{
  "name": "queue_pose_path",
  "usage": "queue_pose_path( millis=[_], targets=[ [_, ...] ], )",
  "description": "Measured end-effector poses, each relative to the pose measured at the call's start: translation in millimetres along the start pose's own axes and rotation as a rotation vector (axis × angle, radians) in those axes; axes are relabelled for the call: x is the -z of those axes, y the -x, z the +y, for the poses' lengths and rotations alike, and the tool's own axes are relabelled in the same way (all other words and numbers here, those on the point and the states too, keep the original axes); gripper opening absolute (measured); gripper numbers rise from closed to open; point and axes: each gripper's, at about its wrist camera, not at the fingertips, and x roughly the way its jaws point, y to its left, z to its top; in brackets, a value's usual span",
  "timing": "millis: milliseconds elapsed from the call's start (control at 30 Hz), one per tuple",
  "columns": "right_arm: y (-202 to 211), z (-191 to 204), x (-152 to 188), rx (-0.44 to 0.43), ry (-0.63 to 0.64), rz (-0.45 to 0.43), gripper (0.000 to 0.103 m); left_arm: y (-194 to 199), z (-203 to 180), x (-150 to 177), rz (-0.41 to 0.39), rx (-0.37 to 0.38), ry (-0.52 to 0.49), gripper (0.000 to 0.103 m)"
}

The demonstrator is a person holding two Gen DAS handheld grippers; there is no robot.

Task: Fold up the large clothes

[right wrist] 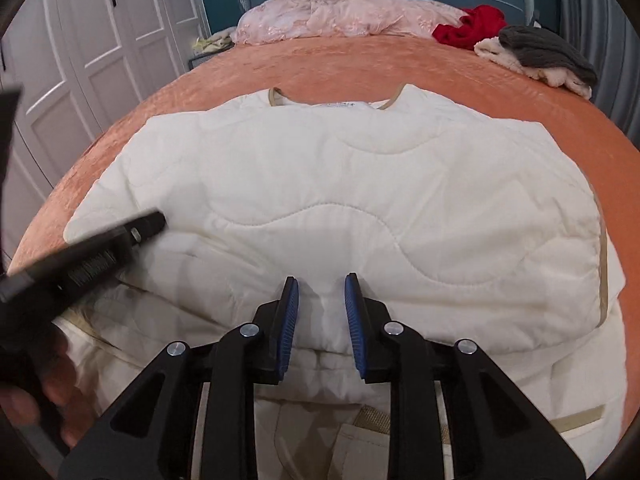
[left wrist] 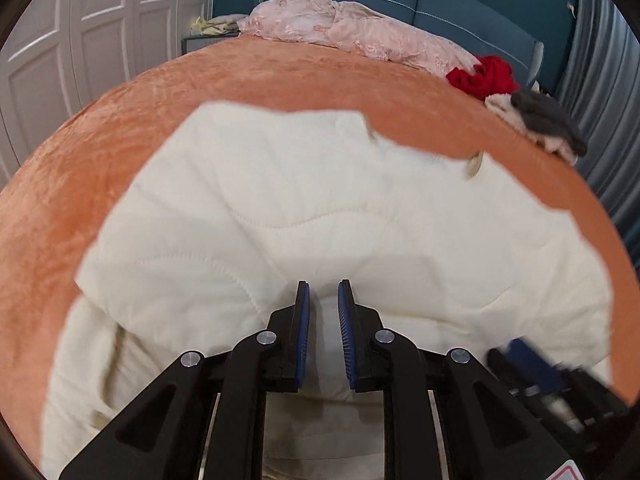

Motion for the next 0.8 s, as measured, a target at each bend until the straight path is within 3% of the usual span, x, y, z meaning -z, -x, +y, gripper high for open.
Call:
queue_pose_path(
  millis=[133, 367, 700, 800],
  targets=[
    [-3.2, 0.9, 4.0, 0.001, -0.008, -0.018, 0.023, -3.2, 4.6, 8.3, -0.018, 0.009, 0.01, 0.017],
    [-6.2, 5.2, 8.8, 0.028, 0.009, -0.046, 0.023, -7.9, -5.8, 16.4, -0.054, -0.051, -0.044, 0.017],
    [-4.9, 3.8, 6.9, 0.011, -0.004, -0.04, 0.023, -6.7, -2.8, 16.8, -0.054, -0.041, -0.036, 0.017],
    [6.6, -4.8, -3.1, -0.072, -0.038, -0.006, 0.037, 7.4, 7.4, 8.6, -0.017, 0.015, -0.005, 0.017]
  ],
)
